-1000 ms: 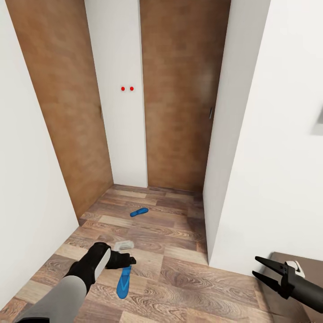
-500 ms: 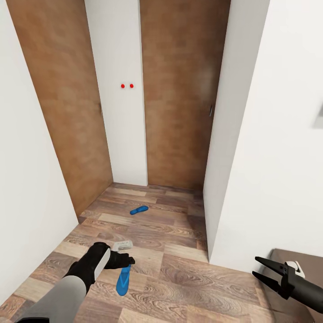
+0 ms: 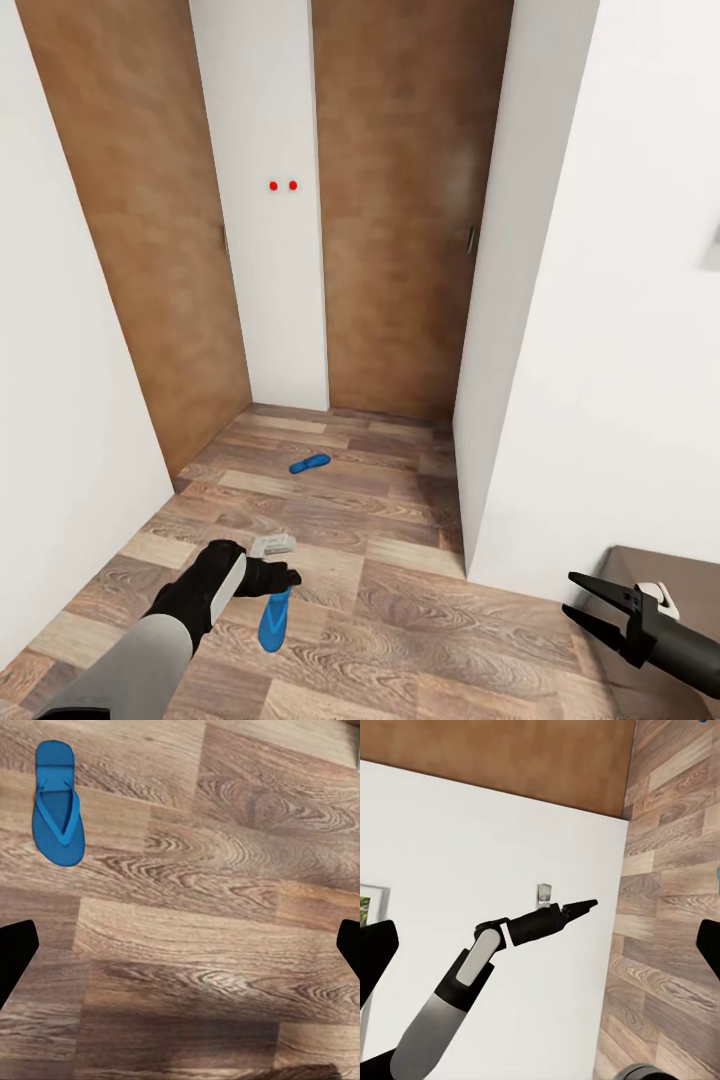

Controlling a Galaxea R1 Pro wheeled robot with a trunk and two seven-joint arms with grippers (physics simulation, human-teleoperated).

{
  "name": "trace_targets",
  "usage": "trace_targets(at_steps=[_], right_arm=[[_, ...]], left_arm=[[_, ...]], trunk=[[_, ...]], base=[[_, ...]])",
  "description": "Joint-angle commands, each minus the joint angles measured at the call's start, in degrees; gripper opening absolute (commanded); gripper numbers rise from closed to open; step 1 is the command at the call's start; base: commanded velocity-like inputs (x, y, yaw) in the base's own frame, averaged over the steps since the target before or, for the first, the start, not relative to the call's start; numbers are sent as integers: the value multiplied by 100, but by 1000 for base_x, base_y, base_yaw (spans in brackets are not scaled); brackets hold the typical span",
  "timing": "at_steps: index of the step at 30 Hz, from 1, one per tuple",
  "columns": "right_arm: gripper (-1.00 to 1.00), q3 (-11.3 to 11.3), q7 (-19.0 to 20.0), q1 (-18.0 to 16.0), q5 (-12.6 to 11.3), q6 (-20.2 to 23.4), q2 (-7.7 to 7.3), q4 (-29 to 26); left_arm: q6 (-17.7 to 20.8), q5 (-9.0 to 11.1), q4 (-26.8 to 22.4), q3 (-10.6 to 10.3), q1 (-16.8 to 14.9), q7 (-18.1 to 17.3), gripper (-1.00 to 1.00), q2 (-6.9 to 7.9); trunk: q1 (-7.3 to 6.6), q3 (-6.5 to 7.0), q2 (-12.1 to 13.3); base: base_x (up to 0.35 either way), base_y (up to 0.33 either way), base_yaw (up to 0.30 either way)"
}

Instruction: In the bedroom, move the book from the bed onto either nightstand, and place the two sandals side by side next to the bed.

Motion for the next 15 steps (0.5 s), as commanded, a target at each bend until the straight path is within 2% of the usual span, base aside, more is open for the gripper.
trace_targets(at_steps=[1,8,11,15], right_arm=[[100,-5,26,-4,17,23,-1,1],[100,-5,26,-3,17,23,0,1],[100,-5,25,-3,17,23,0,1],[100,-5,25,-5,17,23,1,1]], left_arm=[[31,33,-7,3,-2,7,100,-3],[28,33,-35,3,-2,82,100,-5],[26,33,-42,3,-2,327,100,-6],[-44,57,-46,-2,-2,1059,100,-12]], trunk=[[22,-24,-44],[176,-150,-325],[198,-168,-365],[198,-168,-365]], base=[[0,0,0],[0,0,0],[0,0,0],[0,0,0]])
